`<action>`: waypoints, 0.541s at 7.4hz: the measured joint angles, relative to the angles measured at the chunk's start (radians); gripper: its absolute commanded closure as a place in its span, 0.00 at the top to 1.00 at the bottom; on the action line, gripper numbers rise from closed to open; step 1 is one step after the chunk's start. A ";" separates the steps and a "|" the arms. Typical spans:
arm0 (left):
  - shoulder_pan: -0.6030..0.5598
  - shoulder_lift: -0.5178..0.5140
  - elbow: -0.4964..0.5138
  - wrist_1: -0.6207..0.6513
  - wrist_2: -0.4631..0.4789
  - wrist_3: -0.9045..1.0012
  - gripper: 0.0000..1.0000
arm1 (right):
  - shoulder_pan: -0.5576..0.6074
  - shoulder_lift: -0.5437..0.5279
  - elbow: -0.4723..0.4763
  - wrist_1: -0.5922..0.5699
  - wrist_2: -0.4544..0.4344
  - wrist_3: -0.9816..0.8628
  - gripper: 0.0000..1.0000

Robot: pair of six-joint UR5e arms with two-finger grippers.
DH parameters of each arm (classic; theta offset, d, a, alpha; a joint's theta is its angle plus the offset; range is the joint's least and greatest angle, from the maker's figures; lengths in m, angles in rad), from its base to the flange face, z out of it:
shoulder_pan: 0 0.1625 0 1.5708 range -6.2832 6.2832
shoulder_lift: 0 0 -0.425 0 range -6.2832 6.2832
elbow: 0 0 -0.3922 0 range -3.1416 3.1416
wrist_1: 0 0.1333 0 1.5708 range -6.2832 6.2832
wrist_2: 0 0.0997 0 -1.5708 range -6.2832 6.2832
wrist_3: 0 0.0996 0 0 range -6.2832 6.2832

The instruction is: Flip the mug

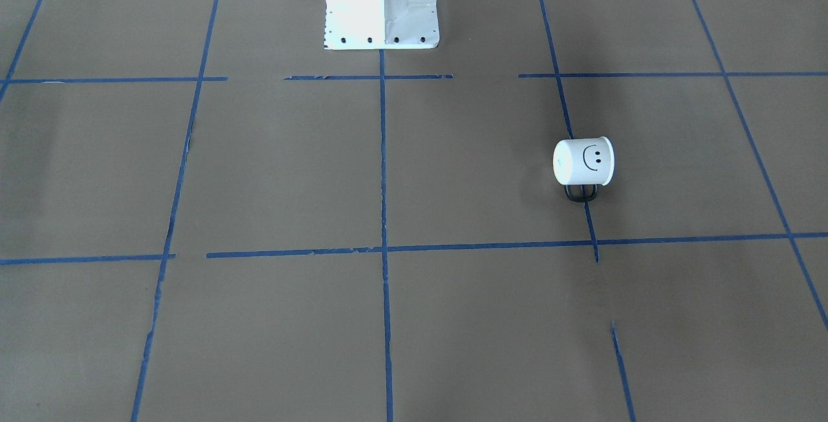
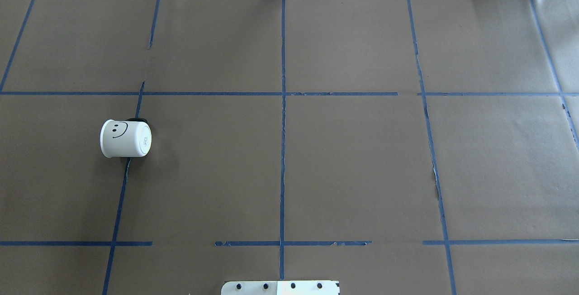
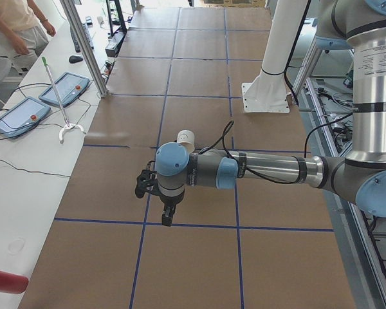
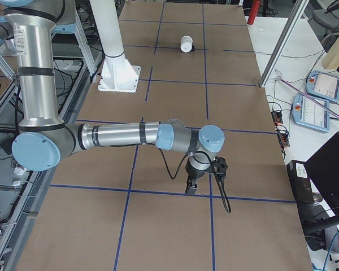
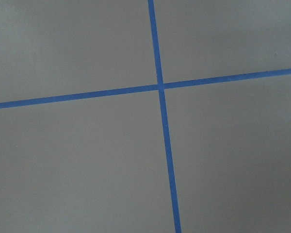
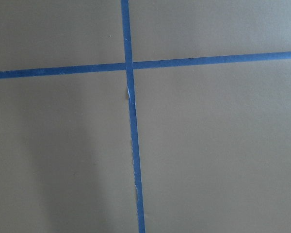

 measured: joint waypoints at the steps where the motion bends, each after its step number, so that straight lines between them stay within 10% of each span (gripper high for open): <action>1: 0.000 0.000 0.006 -0.014 0.000 -0.001 1.00 | 0.000 0.000 0.000 0.000 0.000 0.000 1.00; 4: 0.003 -0.026 0.024 -0.046 -0.006 0.001 1.00 | 0.000 0.000 0.000 0.000 0.000 0.000 1.00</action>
